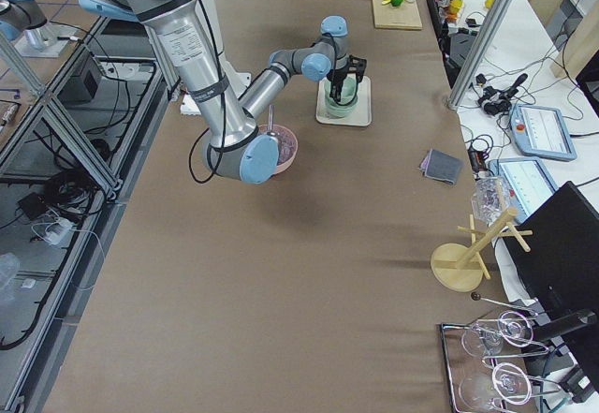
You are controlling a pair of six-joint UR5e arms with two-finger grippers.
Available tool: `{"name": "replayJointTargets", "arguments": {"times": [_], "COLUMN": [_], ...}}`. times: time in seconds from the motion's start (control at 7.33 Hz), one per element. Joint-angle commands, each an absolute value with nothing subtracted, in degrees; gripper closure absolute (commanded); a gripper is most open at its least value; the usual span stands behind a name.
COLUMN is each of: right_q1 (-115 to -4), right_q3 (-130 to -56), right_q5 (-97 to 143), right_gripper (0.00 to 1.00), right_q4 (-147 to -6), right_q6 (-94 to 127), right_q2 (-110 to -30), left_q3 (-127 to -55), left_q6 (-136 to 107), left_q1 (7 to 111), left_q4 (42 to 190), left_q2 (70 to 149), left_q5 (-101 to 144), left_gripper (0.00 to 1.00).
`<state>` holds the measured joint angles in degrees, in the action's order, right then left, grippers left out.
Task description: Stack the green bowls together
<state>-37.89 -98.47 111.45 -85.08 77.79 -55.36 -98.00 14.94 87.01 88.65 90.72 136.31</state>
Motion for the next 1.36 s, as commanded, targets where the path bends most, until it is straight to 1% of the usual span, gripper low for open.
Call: {"name": "replayJointTargets", "arguments": {"times": [0.0, 0.41, 1.23], "right_q1": [-37.9, -37.9, -37.4], "right_q3": [-97.1, -95.4, -94.9], "right_q5": [111.4, 110.6, 110.6], "right_gripper": [1.0, 1.0, 1.0], "right_q4": [-85.1, -83.5, -83.4], "right_q6": [77.7, 77.6, 77.6], "right_q2": [-54.4, -54.3, -54.2], "left_q3": [-97.9, -97.9, -97.6], "left_q6": [14.9, 14.9, 14.9], "left_q1": [87.0, 87.0, 87.0], "left_q4": [88.7, 88.7, 88.8], "left_q2": [90.4, 90.4, 90.4], "left_q5": [136.3, 136.3, 136.3], "left_gripper": [0.01, 0.01, 0.01]}}
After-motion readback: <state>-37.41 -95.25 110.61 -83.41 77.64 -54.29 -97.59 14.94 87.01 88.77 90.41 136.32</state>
